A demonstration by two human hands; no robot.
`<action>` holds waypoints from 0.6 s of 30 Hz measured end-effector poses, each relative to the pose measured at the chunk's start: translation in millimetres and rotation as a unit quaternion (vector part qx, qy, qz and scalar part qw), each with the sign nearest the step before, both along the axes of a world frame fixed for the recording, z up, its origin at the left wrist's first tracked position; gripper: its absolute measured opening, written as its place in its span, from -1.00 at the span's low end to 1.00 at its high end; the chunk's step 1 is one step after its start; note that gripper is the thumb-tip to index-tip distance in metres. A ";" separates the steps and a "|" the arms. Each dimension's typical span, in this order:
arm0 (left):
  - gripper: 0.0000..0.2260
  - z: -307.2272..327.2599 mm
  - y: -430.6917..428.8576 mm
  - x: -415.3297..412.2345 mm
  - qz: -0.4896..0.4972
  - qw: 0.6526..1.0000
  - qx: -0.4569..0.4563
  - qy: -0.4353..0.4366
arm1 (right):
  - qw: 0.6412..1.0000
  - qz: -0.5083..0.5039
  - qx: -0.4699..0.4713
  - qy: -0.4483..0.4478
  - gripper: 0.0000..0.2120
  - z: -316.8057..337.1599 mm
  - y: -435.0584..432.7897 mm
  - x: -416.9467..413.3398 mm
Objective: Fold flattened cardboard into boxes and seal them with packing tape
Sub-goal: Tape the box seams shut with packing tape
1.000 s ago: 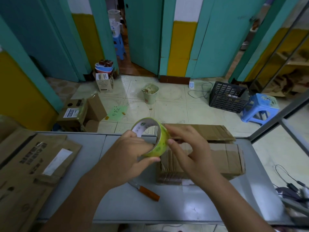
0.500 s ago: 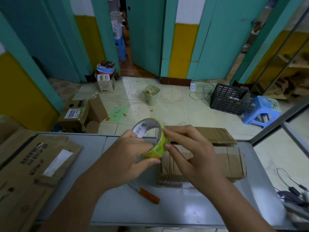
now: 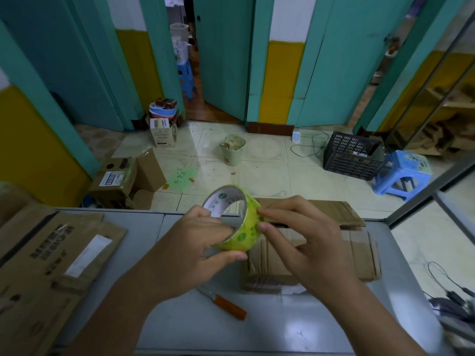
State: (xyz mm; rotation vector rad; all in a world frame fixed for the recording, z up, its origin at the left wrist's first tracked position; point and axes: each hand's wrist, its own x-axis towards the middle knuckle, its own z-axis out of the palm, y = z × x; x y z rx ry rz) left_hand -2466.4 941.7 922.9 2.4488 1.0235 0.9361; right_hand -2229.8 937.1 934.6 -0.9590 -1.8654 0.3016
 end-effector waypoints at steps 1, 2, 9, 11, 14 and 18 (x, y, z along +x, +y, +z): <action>-0.73 1.0 -1.0 0.2 -0.003 1.000 -0.002 -0.005 | 1.000 0.000 0.005 0.001 -0.83 0.7 0.5 0.5; -0.74 2.0 -1.9 0.4 -0.005 1.000 -0.006 -0.012 | 1.000 0.002 0.010 0.000 -0.85 1.5 1.0 1.2; -0.78 12.1 -4.5 -2.2 -0.015 0.999 -0.017 -0.030 | 0.997 0.066 -0.023 -0.027 -0.95 16.5 9.7 9.8; -0.77 14.0 -4.7 -3.5 -0.025 0.999 -0.021 -0.027 | 0.994 0.089 -0.049 -0.037 -0.95 22.6 12.9 12.9; -0.75 15.8 -5.1 -6.8 -0.037 0.998 -0.046 -0.016 | 0.989 0.108 -0.080 -0.060 -0.93 29.2 16.3 16.0; -0.76 20.7 -7.5 -7.5 -0.047 0.997 -0.061 -0.014 | 0.986 0.113 -0.092 -0.082 -0.89 31.1 16.5 13.6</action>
